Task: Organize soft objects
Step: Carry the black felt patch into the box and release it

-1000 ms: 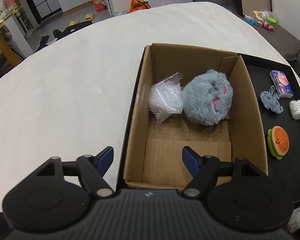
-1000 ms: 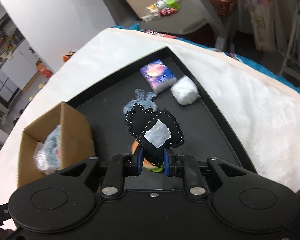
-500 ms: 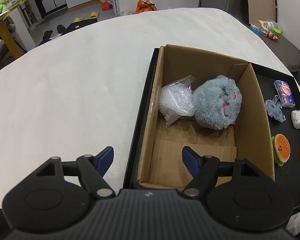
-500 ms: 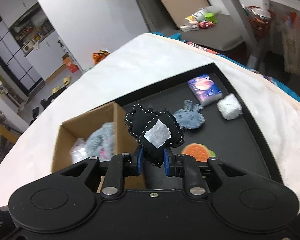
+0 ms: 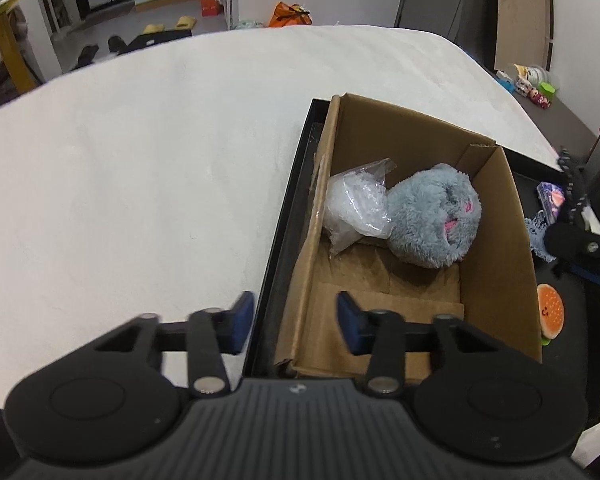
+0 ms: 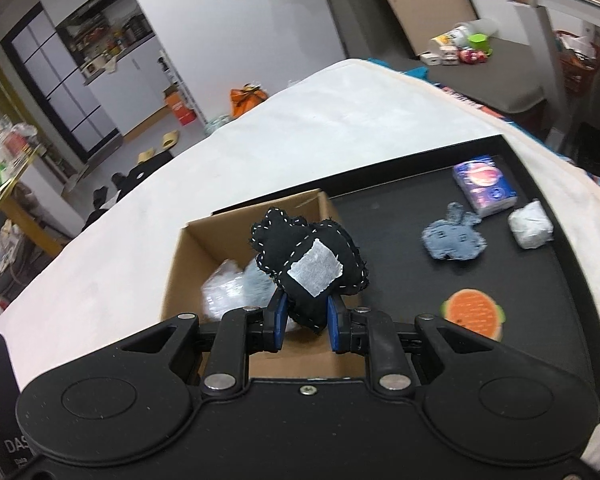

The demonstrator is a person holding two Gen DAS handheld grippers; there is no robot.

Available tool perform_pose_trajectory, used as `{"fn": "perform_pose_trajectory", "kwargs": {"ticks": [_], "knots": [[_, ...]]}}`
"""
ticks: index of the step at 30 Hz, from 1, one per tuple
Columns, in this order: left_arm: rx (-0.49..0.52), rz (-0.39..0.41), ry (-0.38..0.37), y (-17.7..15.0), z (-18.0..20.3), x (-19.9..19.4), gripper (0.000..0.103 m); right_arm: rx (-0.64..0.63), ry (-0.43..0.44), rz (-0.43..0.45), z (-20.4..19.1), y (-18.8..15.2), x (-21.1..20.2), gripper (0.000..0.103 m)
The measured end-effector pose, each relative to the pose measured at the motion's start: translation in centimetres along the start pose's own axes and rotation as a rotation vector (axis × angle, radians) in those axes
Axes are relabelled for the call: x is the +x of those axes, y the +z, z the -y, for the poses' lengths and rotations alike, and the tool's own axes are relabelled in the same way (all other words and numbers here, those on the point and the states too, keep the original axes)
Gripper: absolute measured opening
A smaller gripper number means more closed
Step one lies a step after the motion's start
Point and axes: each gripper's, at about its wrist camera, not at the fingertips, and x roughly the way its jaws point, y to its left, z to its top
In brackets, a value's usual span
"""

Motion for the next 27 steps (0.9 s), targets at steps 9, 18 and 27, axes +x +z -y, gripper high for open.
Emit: {"fn": "perform_pose_trajectory", "kwargs": {"ticks": [9,18,27], "knots": [[-0.035,-0.003,-0.044,-0.3,-0.9,0.3,0.012,-0.025,0.048,-0.039,-2.9,-0.4,1.2,0.021],[-0.052,-0.008,-0.066,-0.2,-1.4,0.4,0.012,-0.027,0.137,-0.086,-5.0,-0.2,2.4,0.032],[-0.068,-0.022,-0.082,-0.1,-1.7,0.6,0.013,0.059,0.188,-0.196,-3.9,-0.6,3.2,0.042]]}}
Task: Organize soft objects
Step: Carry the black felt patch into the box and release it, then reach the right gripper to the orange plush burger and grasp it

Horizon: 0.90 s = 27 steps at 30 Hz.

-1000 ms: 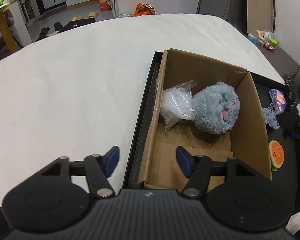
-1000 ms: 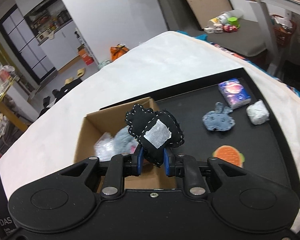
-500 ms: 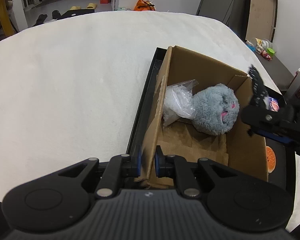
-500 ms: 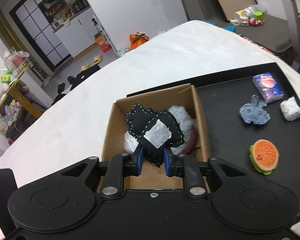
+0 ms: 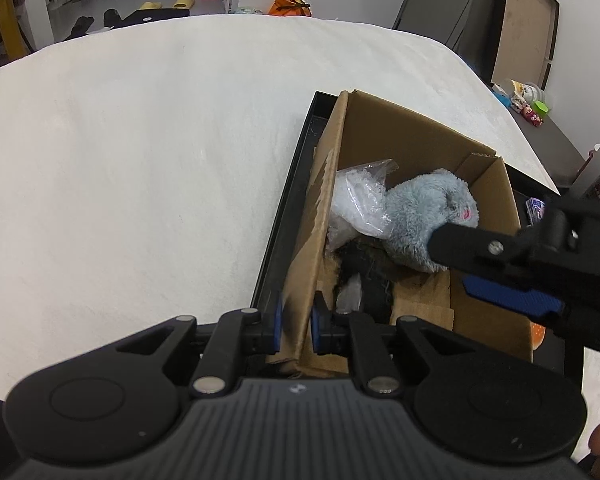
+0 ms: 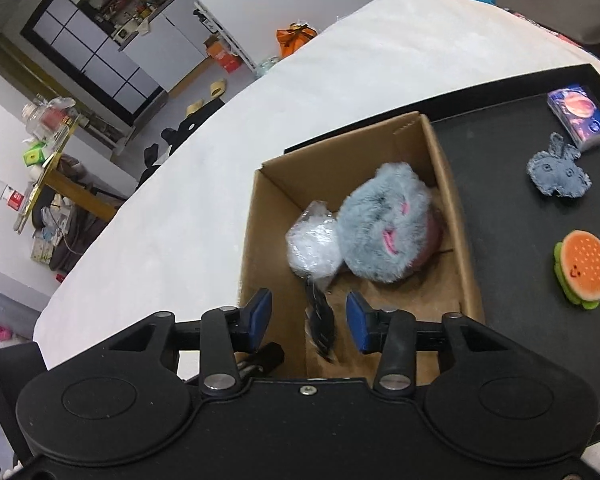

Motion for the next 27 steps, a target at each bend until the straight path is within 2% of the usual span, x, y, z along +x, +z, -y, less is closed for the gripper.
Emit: {"fn": "perform_pose_trajectory", "kwargs": {"ticks": [12,14,16,22,27], "knots": [[0.023,-0.009,0.026,0.1,0.9,0.0,0.017,0.038,-0.03,0.048,3.3,0.2,-2.8,0.044],[0.025,-0.012,0.027,0.2,1.1,0.0,0.02,0.05,-0.038,0.057,4.1,0.4,-3.3,0.049],[0.032,-0.014,0.033,0.2,1.3,0.0,0.028,0.057,-0.039,0.072,4.8,0.5,-3.9,0.052],[0.052,-0.004,0.053,0.2,2.1,-0.3,0.042,0.072,-0.067,0.087,7.3,0.8,-4.9,0.052],[0.076,0.0,0.073,0.2,2.8,-0.4,0.049,0.102,-0.103,0.093,9.5,0.7,-4.9,0.054]]}}
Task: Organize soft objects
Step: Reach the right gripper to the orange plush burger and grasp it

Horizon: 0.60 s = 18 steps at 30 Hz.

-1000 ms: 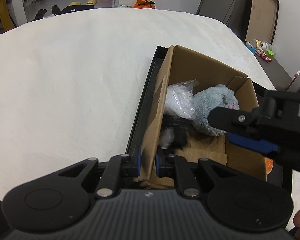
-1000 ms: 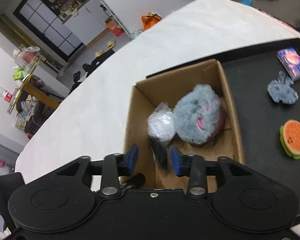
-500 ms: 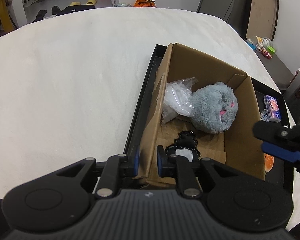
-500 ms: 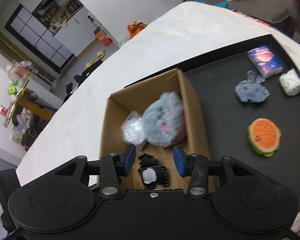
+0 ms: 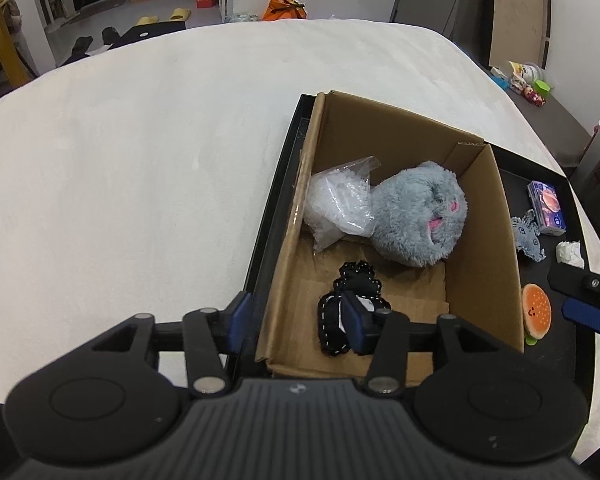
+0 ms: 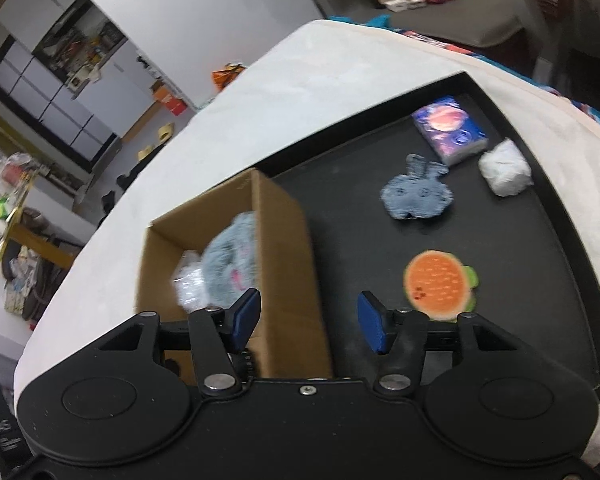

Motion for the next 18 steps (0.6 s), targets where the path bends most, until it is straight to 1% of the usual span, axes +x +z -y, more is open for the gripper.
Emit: {"fn": "perform_pose_trajectory", "kwargs": {"ticks": [2,5,10,12,18], "knots": [[0.006,-0.002,0.007,0.0,0.2,0.0,0.051,0.012,-0.014,-0.001,0.8,0.0,0.3,0.055],[0.022,-0.005,0.021,0.0,0.8,0.1,0.053,0.016,-0.037,0.002,1.7,0.1,0.6,0.062],[0.042,-0.005,0.035,0.2,1.6,0.2,0.055,0.029,-0.084,-0.004,2.9,0.2,1.3,0.069],[0.049,-0.005,0.038,0.3,2.0,0.3,0.056,0.027,-0.099,-0.007,3.5,0.2,1.8,0.074],[0.079,-0.004,0.071,0.4,3.2,0.6,0.063,0.004,-0.167,-0.018,4.8,0.2,3.0,0.075]]}}
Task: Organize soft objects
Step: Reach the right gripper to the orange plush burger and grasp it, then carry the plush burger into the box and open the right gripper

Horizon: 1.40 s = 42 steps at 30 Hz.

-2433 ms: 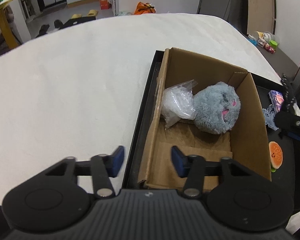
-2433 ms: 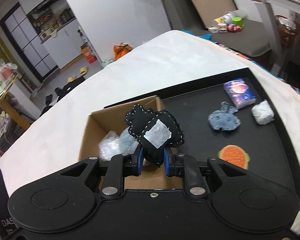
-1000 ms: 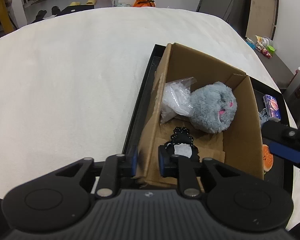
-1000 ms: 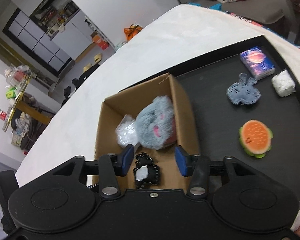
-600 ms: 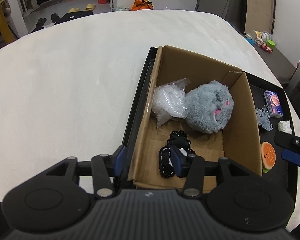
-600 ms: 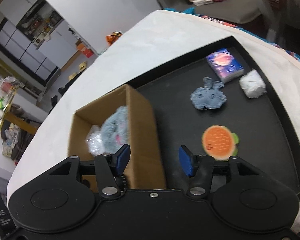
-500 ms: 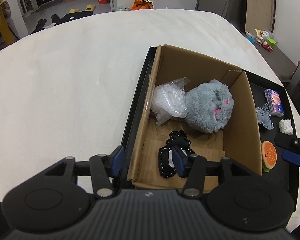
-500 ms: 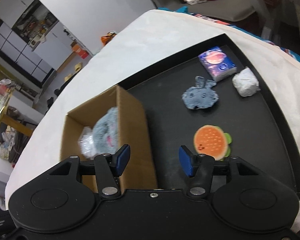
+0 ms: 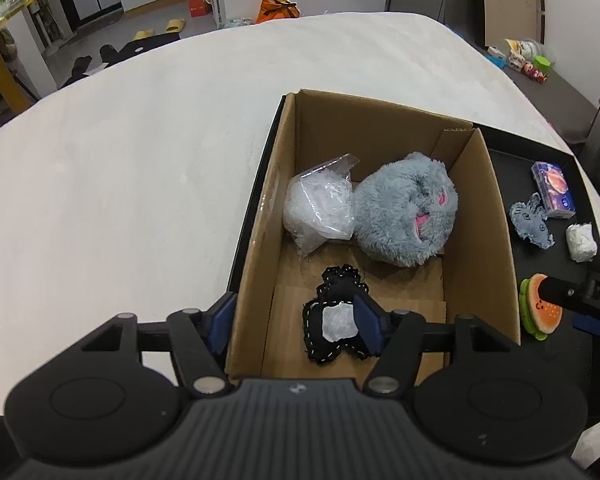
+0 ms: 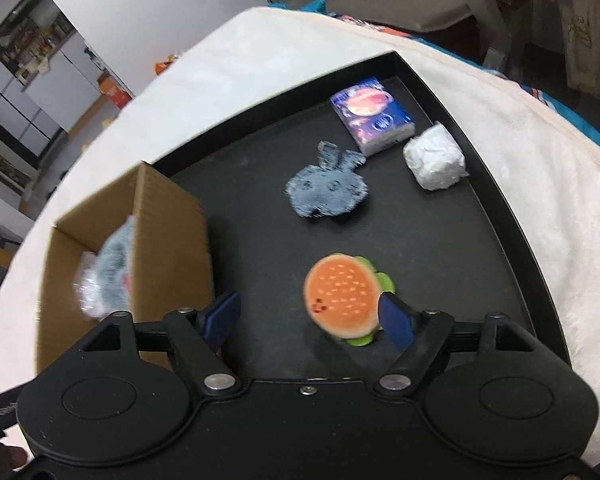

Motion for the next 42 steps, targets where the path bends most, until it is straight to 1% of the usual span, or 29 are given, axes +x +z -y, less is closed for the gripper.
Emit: {"fn": "perform_pose_trajectory", "kwargs": {"ticks": [3,6,14,17,19,20,21,22,23,24,28,39,42], "knots": [[0.016,-0.004,0.027,0.0,0.6,0.3,0.065,-0.016,-0.023,-0.012,0.4,-0.1,0.9,0.076],[0.03,-0.008,0.052,0.1,1.2,0.6,0.068,-0.033,-0.036,-0.017,0.5,-0.3,1.2,0.08],[0.085,-0.007,0.12,0.1,2.6,1.1,0.073,-0.127,-0.111,-0.002,-0.1,-1.0,2.4,0.08],[0.108,-0.006,0.139,0.0,3.0,1.2,0.074,-0.147,-0.118,-0.003,-0.1,-1.2,2.8,0.079],[0.12,-0.006,0.149,-0.1,3.2,1.3,0.075,-0.154,-0.127,-0.015,0.0,-1.3,3.2,0.073],[0.125,-0.006,0.152,-0.2,3.3,1.4,0.075,-0.156,-0.131,-0.022,0.0,-1.3,3.4,0.065],[0.129,-0.006,0.154,-0.2,3.3,1.4,0.075,-0.157,-0.131,-0.029,0.0,-1.4,3.5,0.053],[0.132,-0.006,0.155,-0.2,3.5,1.3,0.075,-0.156,-0.127,-0.035,0.1,-1.5,3.6,0.044],[0.133,-0.006,0.154,-0.2,3.5,1.3,0.075,-0.152,-0.124,-0.04,0.2,-1.5,3.6,0.044],[0.133,-0.006,0.154,-0.1,3.5,1.3,0.075,-0.147,-0.119,-0.041,0.3,-1.5,3.6,0.041],[0.123,-0.009,0.141,-0.1,3.2,1.1,0.075,-0.122,-0.111,-0.02,0.8,-1.4,3.2,0.04],[0.122,-0.018,0.12,-0.6,2.3,1.0,0.075,-0.12,-0.114,0.032,0.0,-1.1,1.1,0.04],[0.117,-0.016,0.11,-0.5,2.0,0.7,0.075,-0.101,-0.115,0.043,-0.1,-1.0,0.6,0.04]]}}
